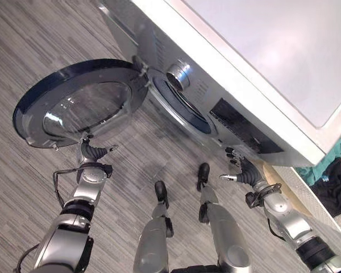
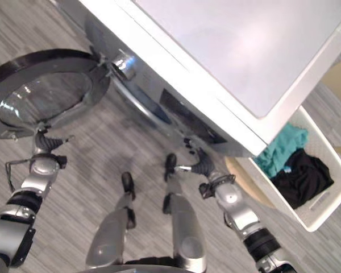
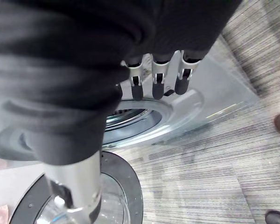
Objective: Grab the laundry basket,head to the washer,open it,put in the laundry and shut it.
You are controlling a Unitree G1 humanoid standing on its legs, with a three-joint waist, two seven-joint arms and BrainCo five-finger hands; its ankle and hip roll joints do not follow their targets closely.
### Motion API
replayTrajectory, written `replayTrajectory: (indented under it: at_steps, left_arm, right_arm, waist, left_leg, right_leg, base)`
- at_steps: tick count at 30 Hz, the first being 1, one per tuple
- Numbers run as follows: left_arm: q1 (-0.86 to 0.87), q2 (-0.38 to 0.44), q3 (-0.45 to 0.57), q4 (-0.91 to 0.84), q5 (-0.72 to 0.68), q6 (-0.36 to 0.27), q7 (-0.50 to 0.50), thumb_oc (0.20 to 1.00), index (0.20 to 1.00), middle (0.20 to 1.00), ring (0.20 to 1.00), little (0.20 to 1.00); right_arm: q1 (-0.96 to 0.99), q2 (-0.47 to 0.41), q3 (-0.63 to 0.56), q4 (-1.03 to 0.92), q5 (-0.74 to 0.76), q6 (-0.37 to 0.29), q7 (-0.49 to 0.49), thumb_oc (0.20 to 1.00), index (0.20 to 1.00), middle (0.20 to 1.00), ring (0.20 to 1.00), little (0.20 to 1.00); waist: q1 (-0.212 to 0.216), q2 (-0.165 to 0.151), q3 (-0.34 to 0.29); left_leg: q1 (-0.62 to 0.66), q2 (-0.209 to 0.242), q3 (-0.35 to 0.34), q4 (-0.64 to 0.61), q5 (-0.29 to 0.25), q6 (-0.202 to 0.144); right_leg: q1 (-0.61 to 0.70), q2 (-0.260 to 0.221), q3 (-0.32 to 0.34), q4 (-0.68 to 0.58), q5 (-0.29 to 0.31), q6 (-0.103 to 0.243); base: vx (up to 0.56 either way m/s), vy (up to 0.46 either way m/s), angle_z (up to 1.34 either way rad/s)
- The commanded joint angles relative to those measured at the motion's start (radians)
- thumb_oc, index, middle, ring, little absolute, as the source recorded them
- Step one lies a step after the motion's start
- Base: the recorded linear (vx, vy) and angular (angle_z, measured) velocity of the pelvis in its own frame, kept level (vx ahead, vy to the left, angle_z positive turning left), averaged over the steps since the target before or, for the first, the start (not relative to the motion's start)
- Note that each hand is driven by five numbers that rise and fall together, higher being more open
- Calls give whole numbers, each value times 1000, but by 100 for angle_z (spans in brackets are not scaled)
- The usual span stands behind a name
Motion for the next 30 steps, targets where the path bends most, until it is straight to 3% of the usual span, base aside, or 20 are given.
replayTrajectory:
  at_steps: [1,3,5,10,11,12,13,14,16,19,20,21,23,24,25,27,30]
  left_arm:
    - [106,-21,24,-34,18,-36,11,1000,1000,1000,1000,1000]
    - [220,-85,32,-75,22,-34,-26,1000,1000,1000,1000,1000]
    - [250,-101,32,-80,23,-30,-41,1000,1000,1000,1000,1000]
    - [420,-176,46,-72,50,-13,-98,1000,1000,1000,1000,1000]
    - [445,-192,51,-69,44,-10,-105,1000,1000,1000,1000,1000]
    - [472,-209,50,-57,46,-7,-113,1000,1000,1000,1000,1000]
    - [505,-228,51,-32,59,1,-132,1000,1000,1000,1000,1000]
    - [517,-239,48,-20,63,3,-140,1000,1000,1000,1000,1000]
    - [522,-248,41,-7,72,7,-152,1000,1000,1000,1000,1000]
    - [550,-281,19,6,94,-4,-180,1000,1000,1000,1000,1000]
    - [551,-281,18,5,94,-3,-180,1000,1000,1000,1000,1000]
    - [544,-300,3,10,86,-9,-183,1000,1000,1000,1000,1000]
    - [537,-306,-8,17,85,-14,-182,1000,1000,1000,1000,1000]
    - [534,-307,-21,3,75,-18,-185,1000,1000,1000,1000,1000]
    - [525,-313,-34,8,64,-24,-182,1000,1000,1000,1000,1000]
    - [525,-315,-39,13,61,-26,-183,1000,1000,1000,1000,1000]
    - [530,-316,-46,21,56,-30,-181,1000,1000,1000,1000,1000]
  right_arm:
    - [57,22,-45,-30,-24,-38,11,1000,1000,1000,1000,1000]
    - [73,30,-82,-40,-50,-25,13,1000,1000,1000,1000,1000]
    - [80,31,-93,-45,-64,-21,12,1000,1000,1000,1000,1000]
    - [115,-4,-157,-98,-178,-4,14,1000,1000,1000,1000,1000]
    - [119,-11,-161,-109,-195,-7,17,1000,1000,1000,1000,1000]
    - [124,-20,-168,-116,-217,-5,17,1000,1000,1000,1000,1000]
    - [134,-26,-169,-138,-238,-10,29,1000,1000,1000,1000,1000]
    - [142,-31,-174,-147,-250,-12,32,1000,1000,1000,1000,1000]
    - [157,-31,-183,-155,-257,-11,36,1000,1000,1000,1000,1000]
    - [226,-38,-230,-169,-305,-19,15,1000,1000,1000,1000,1000]
    - [228,-39,-231,-170,-306,-19,14,1000,1000,1000,1000,1000]
    - [217,-56,-232,-168,-319,-14,-2,1000,1000,1000,1000,1000]
    - [207,-62,-233,-157,-327,-12,-12,1000,1000,1000,1000,1000]
    - [198,-69,-231,-147,-330,-6,-18,1000,1000,1000,1000,1000]
    - [163,-82,-217,-123,-346,-4,-36,1000,1000,1000,1000,1000]
    - [154,-91,-209,-103,-362,-1,-41,1000,1000,1000,1000,1000]
    - [111,-116,-186,-48,-389,9,-58,1000,1000,1000,1000,1000]
  waist:
    - [18,21,-113]
    - [10,21,-150]
    - [5,21,-164]
    - [-22,39,-201]
    - [-20,45,-202]
    - [-16,53,-209]
    - [-3,70,-233]
    - [-3,72,-248]
    - [-11,72,-260]
    - [-45,80,-288]
    - [-43,81,-287]
    - [-45,84,-268]
    - [-46,83,-265]
    - [-40,81,-261]
    - [-25,67,-256]
    - [-17,67,-257]
    - [4,79,-263]
  left_leg:
    - [-43,-23,-40,35,-60,15]
    - [14,-27,-6,38,-85,24]
    - [30,-27,5,39,-89,25]
    - [138,-12,107,48,-121,38]
    - [161,-4,133,44,-123,37]
    - [181,10,163,35,-119,34]
    - [210,42,212,15,-117,13]
    - [218,53,236,12,-111,6]
    - [226,60,250,15,-108,0]
    - [234,104,290,149,-142,-25]
    - [233,108,291,157,-146,-28]
    - [201,144,259,310,-135,-47]
    - [183,151,229,358,-125,-59]
    - [162,147,179,390,-121,-59]
    - [105,99,102,375,-130,-34]
    - [95,84,80,329,-140,-29]
    - [80,57,25,208,-86,-37]
  right_leg:
    - [73,-98,11,132,-260,119]
    - [108,-92,34,140,-267,121]
    - [117,-89,42,139,-266,123]
    - [152,-65,85,160,-275,126]
    - [158,-67,61,172,-276,127]
    - [160,-82,-5,196,-278,125]
    - [185,-120,-160,238,-314,123]
    - [209,-128,-210,231,-329,117]
    - [221,-124,-214,218,-335,110]
    - [272,-70,-119,142,-354,88]
    - [275,-67,-118,139,-354,87]
    - [297,-38,-67,109,-359,67]
    - [311,-28,-50,91,-366,58]
    - [324,-18,-33,78,-369,50]
    - [327,-19,-7,68,-357,44]
    - [334,-18,4,61,-359,52]
    - [346,-2,41,49,-354,60]
  base:
    - [96,37,-4]
    - [143,37,-16]
    - [89,15,-39]
    - [75,14,-52]
    - [29,-56,-60]
    - [57,-162,-115]
    - [64,-218,-155]
    - [69,-183,-188]
    - [81,-188,-135]
    - [184,-325,-68]
    - [94,-251,-71]
    - [77,-187,-86]
    - [62,-146,-115]
    - [-9,-122,-137]
    - [33,-126,-113]
    - [49,-37,-90]
    - [127,23,-60]
